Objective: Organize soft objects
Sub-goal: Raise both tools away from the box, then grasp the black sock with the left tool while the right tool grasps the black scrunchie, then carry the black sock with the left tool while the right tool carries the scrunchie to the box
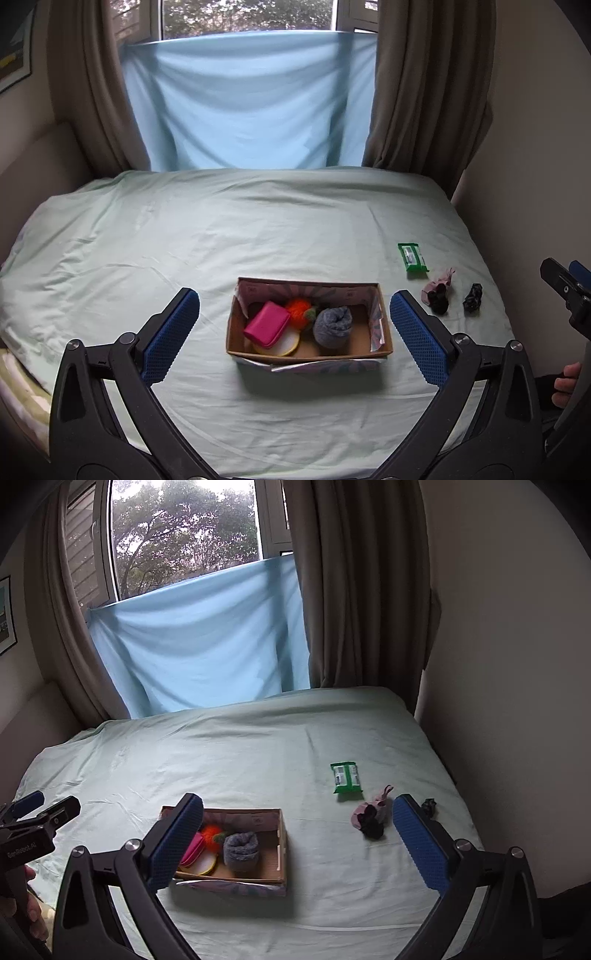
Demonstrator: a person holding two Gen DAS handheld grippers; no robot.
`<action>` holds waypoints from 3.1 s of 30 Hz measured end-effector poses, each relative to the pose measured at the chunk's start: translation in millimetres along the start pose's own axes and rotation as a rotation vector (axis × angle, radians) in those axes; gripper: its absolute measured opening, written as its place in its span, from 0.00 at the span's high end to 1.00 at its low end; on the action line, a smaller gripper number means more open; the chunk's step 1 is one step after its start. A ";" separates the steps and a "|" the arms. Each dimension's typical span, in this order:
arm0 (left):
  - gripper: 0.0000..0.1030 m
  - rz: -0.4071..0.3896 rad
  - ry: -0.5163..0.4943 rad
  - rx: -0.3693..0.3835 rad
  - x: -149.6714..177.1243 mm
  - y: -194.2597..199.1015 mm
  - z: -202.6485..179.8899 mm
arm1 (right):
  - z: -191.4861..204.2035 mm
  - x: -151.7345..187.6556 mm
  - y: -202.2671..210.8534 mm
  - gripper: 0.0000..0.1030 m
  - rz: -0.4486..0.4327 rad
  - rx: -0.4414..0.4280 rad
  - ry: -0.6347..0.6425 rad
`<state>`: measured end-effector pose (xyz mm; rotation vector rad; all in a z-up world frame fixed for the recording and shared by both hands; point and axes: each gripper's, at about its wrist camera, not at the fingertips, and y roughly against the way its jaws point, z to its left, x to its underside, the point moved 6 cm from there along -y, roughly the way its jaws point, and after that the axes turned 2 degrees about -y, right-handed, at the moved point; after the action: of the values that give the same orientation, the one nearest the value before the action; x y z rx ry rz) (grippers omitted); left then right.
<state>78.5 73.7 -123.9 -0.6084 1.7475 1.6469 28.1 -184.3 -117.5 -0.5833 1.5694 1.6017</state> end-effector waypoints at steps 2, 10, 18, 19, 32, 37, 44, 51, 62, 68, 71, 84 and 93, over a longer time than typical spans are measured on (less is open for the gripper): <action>0.00 0.002 -0.006 0.009 0.6 -0.9 -18.9 | -17.5 -0.5 1.9 0.01 -0.015 0.019 -0.003; 0.00 0.015 -0.068 0.071 -2.3 -27.9 -113.9 | -96.8 -2.9 -12.1 0.01 0.007 0.084 0.004; 0.00 0.013 -0.092 0.095 -2.0 -76.9 -203.8 | -166.7 2.3 -54.2 0.01 0.062 0.075 0.049; 0.00 0.013 -0.096 0.105 -0.8 -85.3 -213.9 | -175.8 4.1 -62.9 0.01 0.066 0.064 0.041; 0.06 0.098 -0.133 0.177 54.7 -250.4 -327.3 | -259.1 56.8 -214.0 0.01 0.155 0.059 -0.056; 0.11 0.107 -0.203 0.206 81.0 -310.9 -359.6 | -279.7 82.7 -269.6 0.01 0.188 0.054 -0.089; 0.20 0.139 -0.289 0.232 111.0 -376.9 -389.6 | -293.5 117.7 -325.4 0.01 0.234 0.070 -0.074; 0.27 0.177 -0.329 0.255 132.4 -405.6 -401.6 | -303.2 140.7 -363.0 0.01 0.260 0.079 -0.113; 0.72 0.215 -0.402 0.236 146.3 -424.6 -409.6 | -308.7 156.7 -402.9 0.36 0.321 0.112 -0.089; 0.79 0.213 -0.393 0.240 144.1 -418.5 -406.3 | -314.8 156.0 -395.7 0.55 0.306 0.127 -0.113; 0.80 0.209 -0.400 0.243 142.6 -413.3 -405.8 | -316.3 153.6 -391.4 0.58 0.296 0.136 -0.129; 0.80 0.165 -0.324 0.247 90.3 -348.8 -392.7 | -304.4 106.1 -321.9 0.62 0.203 0.142 -0.147; 0.80 0.121 -0.241 0.246 27.0 -260.3 -350.8 | -239.8 47.9 -221.8 0.62 0.137 0.053 -0.063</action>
<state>197.3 -297.4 -323.3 -0.1849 1.7975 1.4828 127.5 -426.8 -318.3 -0.4004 1.6284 1.6576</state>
